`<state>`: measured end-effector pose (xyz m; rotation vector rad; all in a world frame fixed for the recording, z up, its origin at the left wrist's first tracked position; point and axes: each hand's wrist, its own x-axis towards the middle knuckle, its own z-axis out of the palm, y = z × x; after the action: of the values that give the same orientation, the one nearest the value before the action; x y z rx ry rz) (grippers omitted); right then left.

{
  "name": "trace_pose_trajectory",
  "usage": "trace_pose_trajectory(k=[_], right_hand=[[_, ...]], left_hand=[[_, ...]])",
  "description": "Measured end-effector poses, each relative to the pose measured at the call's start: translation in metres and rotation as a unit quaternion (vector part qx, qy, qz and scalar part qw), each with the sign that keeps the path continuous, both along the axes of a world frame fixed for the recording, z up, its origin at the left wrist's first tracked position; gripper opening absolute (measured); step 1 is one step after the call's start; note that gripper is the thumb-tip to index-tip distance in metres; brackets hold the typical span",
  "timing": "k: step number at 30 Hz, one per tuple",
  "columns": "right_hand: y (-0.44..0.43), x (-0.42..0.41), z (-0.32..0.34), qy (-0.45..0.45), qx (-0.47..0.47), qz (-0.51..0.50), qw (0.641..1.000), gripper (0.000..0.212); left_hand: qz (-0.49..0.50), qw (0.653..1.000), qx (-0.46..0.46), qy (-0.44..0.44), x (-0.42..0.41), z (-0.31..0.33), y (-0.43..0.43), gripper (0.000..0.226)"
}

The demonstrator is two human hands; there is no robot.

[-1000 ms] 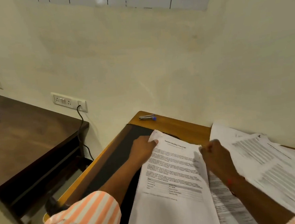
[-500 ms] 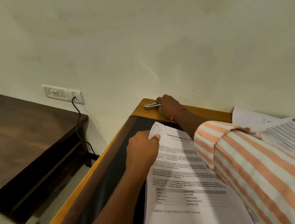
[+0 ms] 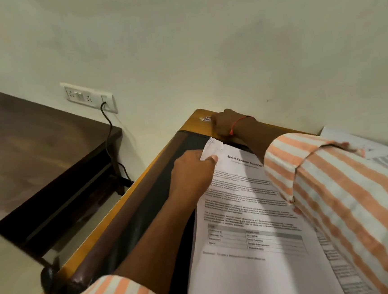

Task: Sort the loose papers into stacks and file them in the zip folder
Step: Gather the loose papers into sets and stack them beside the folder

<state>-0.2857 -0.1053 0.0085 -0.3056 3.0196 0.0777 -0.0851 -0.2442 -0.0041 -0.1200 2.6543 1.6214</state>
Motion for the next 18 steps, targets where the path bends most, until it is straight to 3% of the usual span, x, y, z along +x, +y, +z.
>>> trace_pose_trajectory(k=[8, 14, 18], right_hand=[[0.039, 0.040, 0.002, 0.007, -0.063, -0.062, 0.996, 0.056], [0.064, 0.075, 0.058, 0.011, -0.125, 0.093, 0.988, 0.011], [0.059, 0.108, 0.085, -0.008, -0.051, 0.204, 0.978, 0.023]], left_hand=[[-0.005, 0.999, 0.043, -0.007, 0.005, 0.005, -0.001, 0.025], [-0.002, 0.996, 0.091, -0.010, 0.009, 0.007, -0.003, 0.026], [-0.005, 0.996, 0.087, 0.004, 0.011, 0.005, -0.001, 0.023]])
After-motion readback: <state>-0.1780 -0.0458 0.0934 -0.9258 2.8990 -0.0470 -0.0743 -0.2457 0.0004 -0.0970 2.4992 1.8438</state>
